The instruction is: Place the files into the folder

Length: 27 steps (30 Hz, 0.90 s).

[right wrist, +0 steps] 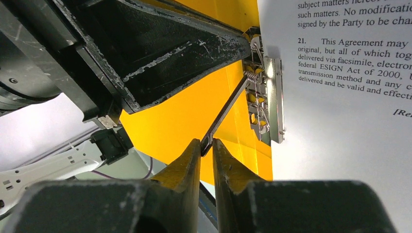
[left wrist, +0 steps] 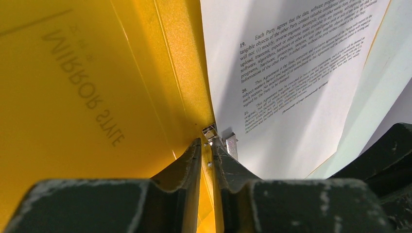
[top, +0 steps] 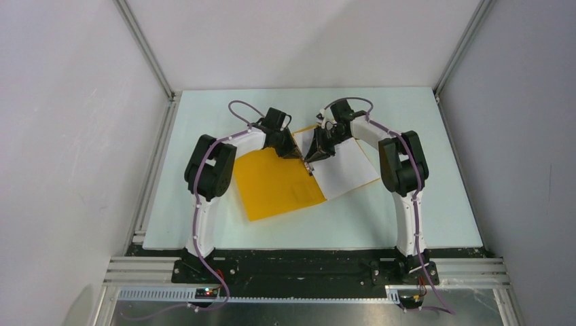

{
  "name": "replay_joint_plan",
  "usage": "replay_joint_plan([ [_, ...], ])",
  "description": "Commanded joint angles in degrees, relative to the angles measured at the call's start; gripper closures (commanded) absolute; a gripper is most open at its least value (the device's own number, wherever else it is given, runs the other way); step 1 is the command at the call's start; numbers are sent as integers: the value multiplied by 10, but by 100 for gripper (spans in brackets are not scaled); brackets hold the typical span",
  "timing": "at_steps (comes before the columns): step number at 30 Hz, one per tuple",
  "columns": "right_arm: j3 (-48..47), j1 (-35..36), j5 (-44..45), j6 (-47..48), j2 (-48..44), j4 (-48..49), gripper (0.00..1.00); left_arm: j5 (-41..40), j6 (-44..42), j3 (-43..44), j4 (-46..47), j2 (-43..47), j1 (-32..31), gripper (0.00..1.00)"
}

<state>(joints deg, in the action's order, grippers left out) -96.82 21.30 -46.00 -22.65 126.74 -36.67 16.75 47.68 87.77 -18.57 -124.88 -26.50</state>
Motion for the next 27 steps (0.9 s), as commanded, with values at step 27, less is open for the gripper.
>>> replay_joint_plan([
  [27, 30, 0, 11, 23, -4, -9, 94, -7, 3, 10, -1, -15, 0, 82],
])
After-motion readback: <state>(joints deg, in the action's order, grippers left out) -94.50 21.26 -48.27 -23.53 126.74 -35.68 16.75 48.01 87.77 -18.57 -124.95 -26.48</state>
